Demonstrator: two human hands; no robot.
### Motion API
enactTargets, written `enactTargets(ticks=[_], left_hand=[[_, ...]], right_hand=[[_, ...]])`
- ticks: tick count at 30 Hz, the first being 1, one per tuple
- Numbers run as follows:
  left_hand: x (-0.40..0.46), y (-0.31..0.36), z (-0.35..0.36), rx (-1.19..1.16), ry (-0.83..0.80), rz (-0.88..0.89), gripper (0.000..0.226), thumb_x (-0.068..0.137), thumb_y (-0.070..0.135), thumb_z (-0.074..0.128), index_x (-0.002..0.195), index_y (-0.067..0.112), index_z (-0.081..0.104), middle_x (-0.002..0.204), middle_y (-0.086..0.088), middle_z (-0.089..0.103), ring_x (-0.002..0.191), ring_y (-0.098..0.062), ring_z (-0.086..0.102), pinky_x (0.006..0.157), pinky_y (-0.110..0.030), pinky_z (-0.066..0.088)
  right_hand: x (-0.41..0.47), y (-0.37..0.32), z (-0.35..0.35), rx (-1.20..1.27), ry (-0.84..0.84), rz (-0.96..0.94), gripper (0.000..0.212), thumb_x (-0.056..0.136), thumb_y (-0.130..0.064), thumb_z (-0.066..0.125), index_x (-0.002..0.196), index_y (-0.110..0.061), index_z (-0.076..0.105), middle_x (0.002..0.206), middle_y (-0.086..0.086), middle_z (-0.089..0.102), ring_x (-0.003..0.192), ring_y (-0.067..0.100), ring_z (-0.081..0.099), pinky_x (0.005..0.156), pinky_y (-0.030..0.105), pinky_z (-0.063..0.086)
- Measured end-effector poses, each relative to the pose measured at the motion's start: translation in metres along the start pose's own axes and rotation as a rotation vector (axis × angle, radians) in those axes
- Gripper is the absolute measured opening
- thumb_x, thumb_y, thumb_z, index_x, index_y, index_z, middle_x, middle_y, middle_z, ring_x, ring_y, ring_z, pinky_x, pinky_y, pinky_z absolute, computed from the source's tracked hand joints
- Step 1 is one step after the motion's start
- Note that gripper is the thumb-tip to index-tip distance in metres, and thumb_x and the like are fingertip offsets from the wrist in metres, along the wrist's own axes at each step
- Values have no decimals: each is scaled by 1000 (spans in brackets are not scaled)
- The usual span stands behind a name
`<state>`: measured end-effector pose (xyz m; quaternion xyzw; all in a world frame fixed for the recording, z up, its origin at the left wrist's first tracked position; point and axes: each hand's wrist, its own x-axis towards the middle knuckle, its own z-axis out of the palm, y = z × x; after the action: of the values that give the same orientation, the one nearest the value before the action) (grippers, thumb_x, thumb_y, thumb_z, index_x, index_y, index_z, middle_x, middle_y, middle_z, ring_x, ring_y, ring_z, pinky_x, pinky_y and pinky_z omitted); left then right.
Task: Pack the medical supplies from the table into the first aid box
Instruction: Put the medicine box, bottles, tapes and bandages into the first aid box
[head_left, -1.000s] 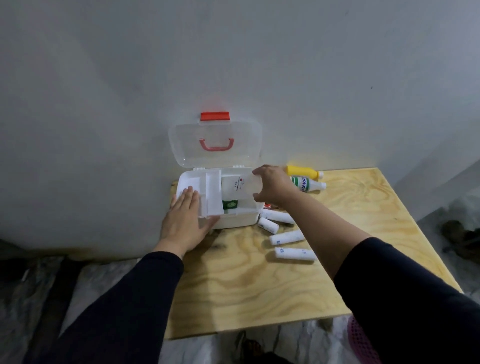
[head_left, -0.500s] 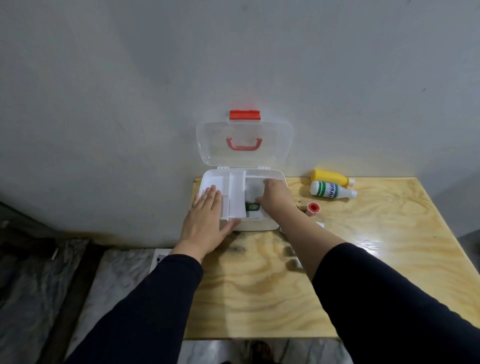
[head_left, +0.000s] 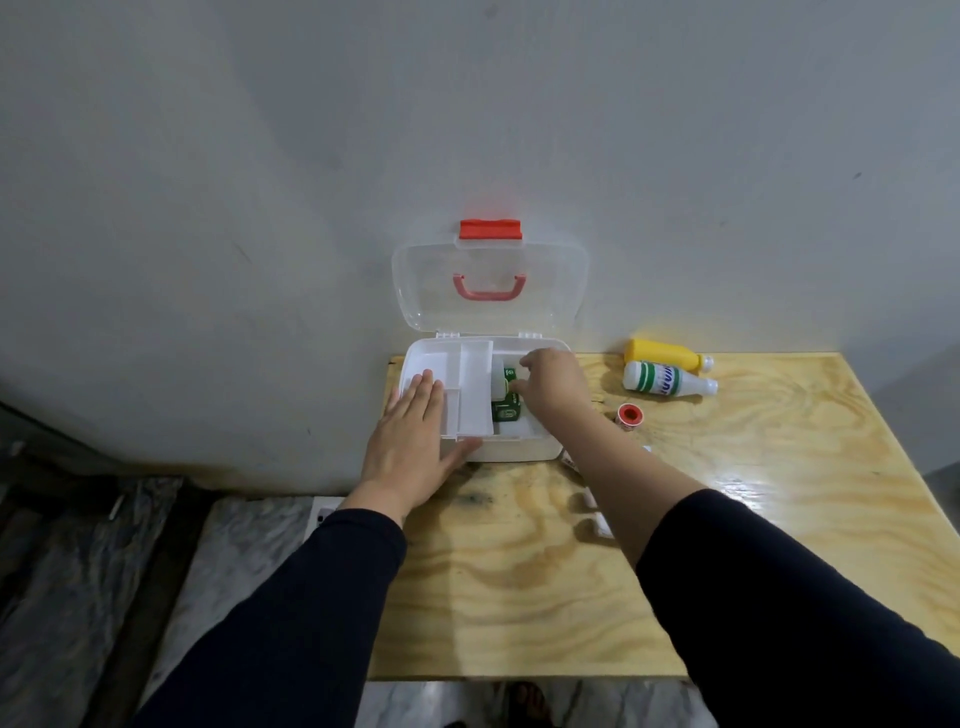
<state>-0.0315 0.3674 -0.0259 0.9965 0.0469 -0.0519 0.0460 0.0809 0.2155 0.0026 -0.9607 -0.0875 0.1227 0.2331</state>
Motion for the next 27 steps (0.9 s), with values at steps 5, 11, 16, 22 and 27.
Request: enactTargets(ticks=[5,11,16,22,27], left_hand=[[-2,0,-2,-12,13,7,101,78,76,7,153,8,5,161,-6,-2,148,-17,-4,120,-34,-2],[-1,0,0,-3,37,2,102,78,76,9,153,8,8,161,-7,0,148,-16,-3,119,-32,-3],[1,-2,8,3,72,-2,104,78,81,5,153,8,12,161,-5,4,148,-14,1,118,-31,-2],[2,-3,10,-5,85,-6,96,82,74,21,152,8,16,160,-5,8,148,-14,5,119,-33,3],[1,-3,11,20,69,-13,102,79,80,9,153,9,15,160,-4,6,148,-13,3,119,-33,3]], right_hand=[[1,32,-40,127,214,-54,36,87,-14,64,122,-5,62,121,14,67,114,28,61,101,38,47],[1,120,-58,161,338,191,32,89,-7,58,121,-8,62,122,15,66,111,31,61,91,32,47],[-1,177,-51,378,419,444,45,88,-1,52,131,-12,54,133,14,58,122,32,54,98,33,44],[4,199,-45,322,397,331,40,81,7,54,119,-2,60,125,15,56,114,32,54,92,28,40],[-11,205,-37,376,378,297,29,82,2,57,108,-3,67,114,14,62,94,27,59,78,23,38]])
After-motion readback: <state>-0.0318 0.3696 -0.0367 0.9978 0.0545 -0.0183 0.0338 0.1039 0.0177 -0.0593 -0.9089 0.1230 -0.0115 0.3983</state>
